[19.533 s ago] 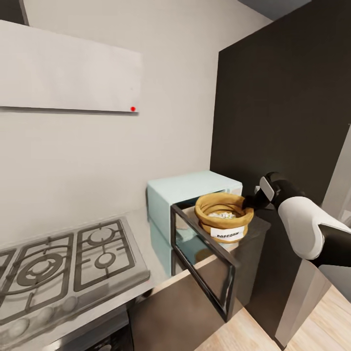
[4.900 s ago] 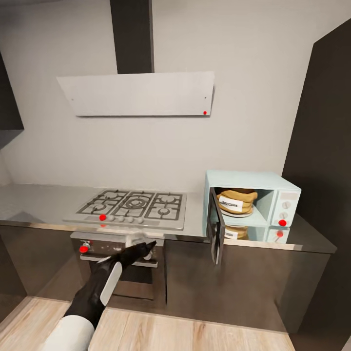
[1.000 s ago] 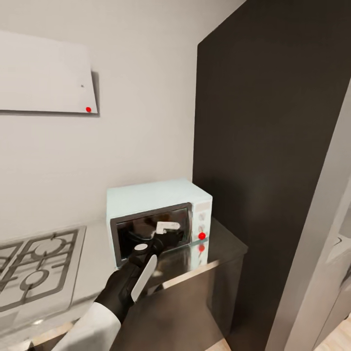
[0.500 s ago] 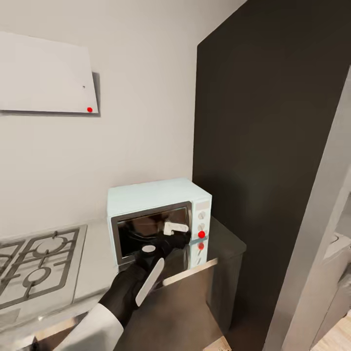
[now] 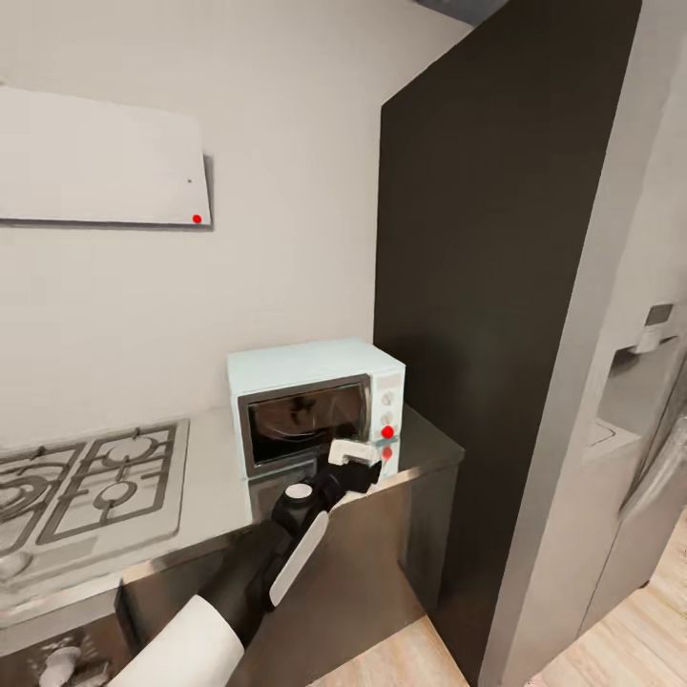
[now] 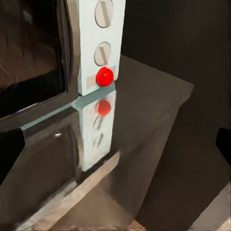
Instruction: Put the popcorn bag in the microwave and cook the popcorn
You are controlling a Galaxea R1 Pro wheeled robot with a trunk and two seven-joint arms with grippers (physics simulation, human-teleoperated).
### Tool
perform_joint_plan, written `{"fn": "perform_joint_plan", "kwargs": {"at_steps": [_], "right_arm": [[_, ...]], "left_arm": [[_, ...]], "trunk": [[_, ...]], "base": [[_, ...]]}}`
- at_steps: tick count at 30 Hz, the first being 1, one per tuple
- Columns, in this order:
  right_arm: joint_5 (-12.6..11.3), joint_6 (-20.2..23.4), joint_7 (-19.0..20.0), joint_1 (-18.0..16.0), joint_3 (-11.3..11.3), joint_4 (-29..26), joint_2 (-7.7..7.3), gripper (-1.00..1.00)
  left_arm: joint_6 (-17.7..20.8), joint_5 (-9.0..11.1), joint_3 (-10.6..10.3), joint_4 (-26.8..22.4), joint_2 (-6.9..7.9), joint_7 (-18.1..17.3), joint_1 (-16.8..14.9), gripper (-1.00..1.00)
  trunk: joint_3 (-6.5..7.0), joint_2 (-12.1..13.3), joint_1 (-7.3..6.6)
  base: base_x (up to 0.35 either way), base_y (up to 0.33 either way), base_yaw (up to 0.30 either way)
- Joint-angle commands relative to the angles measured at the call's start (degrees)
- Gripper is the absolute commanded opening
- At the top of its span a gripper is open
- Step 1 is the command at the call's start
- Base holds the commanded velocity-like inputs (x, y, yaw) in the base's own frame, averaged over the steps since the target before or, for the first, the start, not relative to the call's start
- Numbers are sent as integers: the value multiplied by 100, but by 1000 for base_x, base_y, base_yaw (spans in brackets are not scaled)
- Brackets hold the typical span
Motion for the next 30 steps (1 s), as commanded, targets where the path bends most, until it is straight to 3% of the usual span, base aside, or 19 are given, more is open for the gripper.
{"fn": "perform_joint_plan", "kwargs": {"at_steps": [1, 4, 5, 12, 14, 17, 18, 19, 21, 25, 30], "right_arm": [[79, -17, 11, -8, -25, 11, -1, 100], [118, -18, 3, -8, 0, -30, -1, 100], [127, -17, 7, -9, -4, -35, 0, 100], [311, -19, 11, -9, -14, -96, 1, 100], [323, -23, 11, -8, -6, -100, 1, 100], [329, -21, 12, -8, 13, -102, 1, 100], [332, -21, 16, -8, 17, -102, 1, 100], [334, -17, 18, -8, 20, -102, 1, 100], [335, -12, 19, -8, 21, -102, 1, 100], [309, -27, 8, -8, -11, -102, 7, 100], [306, -22, 10, -8, 3, -97, -4, 100]], "left_arm": [[24, 191, -61, 62, 0, 35, -1, 100], [-10, 1027, -95, 971, 0, 3, 3, 100], [-27, 1211, -98, 1311, 2, -6, 3, 100], [-54, 1828, -100, 3670, 0, -167, 24, 100], [-63, 2190, -96, 4316, 0, -387, 56, 100], [-121, 2580, -93, 5319, 0, -594, 61, 100], [-284, 2629, -91, 5540, 0, -616, 63, 100], [-717, 2669, -83, 5722, 5, -632, 125, 100], [-1099, 2675, -81, 5888, 31, -638, 527, 100], [-1258, 2697, -67, 5941, 115, -640, 1245, 100], [-1941, 2715, -54, 5952, 247, -635, 1864, 100]], "trunk": [[-8, -6, -3], [-8, -6, -3], [-8, -6, -3], [-8, -6, -3], [-8, -6, -3], [-8, -6, -3], [-8, -6, -3], [-8, -6, -3], [-8, -6, -3], [-8, -6, -3], [-8, -6, -3]], "base": [[-347, 0, 0], [-330, 0, 0], [-318, 0, 0], [-341, 0, 0], [-346, 0, 0], [-344, 0, 0], [-277, 0, 0], [-203, 0, 0], [-188, 0, 0], [-264, 0, 0], [-153, 0, 0]]}}
